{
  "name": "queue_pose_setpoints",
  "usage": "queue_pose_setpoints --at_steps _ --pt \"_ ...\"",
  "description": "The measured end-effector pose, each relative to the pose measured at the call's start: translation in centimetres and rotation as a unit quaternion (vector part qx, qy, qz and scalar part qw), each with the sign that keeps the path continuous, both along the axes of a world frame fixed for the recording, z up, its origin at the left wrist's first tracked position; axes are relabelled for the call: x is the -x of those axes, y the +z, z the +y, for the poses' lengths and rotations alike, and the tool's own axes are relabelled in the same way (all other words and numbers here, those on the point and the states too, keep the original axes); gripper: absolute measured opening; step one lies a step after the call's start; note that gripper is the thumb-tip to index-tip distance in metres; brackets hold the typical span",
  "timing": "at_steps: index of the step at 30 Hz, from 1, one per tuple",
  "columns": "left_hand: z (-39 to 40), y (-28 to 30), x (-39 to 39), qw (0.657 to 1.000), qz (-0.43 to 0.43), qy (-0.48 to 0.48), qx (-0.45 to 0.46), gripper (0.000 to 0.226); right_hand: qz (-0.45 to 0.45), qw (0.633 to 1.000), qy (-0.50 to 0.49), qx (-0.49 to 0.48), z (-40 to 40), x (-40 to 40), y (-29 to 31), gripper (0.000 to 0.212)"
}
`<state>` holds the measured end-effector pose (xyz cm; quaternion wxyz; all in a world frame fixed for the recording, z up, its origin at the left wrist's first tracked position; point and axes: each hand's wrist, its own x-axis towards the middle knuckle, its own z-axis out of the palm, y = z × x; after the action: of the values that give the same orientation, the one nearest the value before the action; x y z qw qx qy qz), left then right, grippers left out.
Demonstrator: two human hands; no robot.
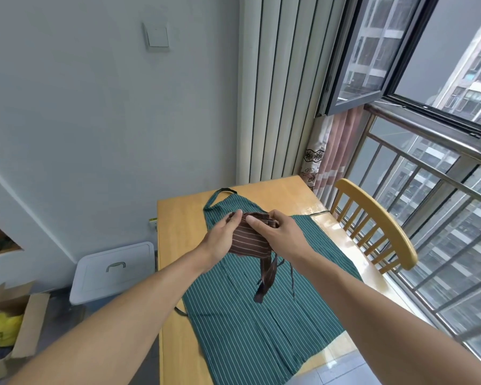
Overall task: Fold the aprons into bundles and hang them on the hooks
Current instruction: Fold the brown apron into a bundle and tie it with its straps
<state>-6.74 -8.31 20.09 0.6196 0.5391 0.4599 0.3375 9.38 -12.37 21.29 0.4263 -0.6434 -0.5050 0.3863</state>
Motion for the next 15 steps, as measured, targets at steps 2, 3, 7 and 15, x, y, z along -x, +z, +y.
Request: queue_pose_setpoints --at_steps 2,3,7,15 --pt "-0.3 -0.1 -0.1 1.000 0.001 -0.002 -0.019 0.047 0.011 1.000 -0.004 -0.017 -0.2 0.0 0.0 0.053" --pt "-0.6 -0.1 -0.1 0.999 -0.001 -0.006 -0.037 0.054 0.022 0.999 -0.009 -0.023 -0.2 -0.1 0.0 0.050" --pt "-0.7 -0.4 0.2 0.997 -0.015 -0.017 -0.078 0.051 0.145 0.989 -0.008 0.020 0.0 -0.6 0.0 0.048" --pt "-0.3 -0.4 0.9 0.999 -0.028 -0.009 -0.031 0.037 0.012 0.988 0.120 0.102 -0.4 -3.8 0.6 0.071"
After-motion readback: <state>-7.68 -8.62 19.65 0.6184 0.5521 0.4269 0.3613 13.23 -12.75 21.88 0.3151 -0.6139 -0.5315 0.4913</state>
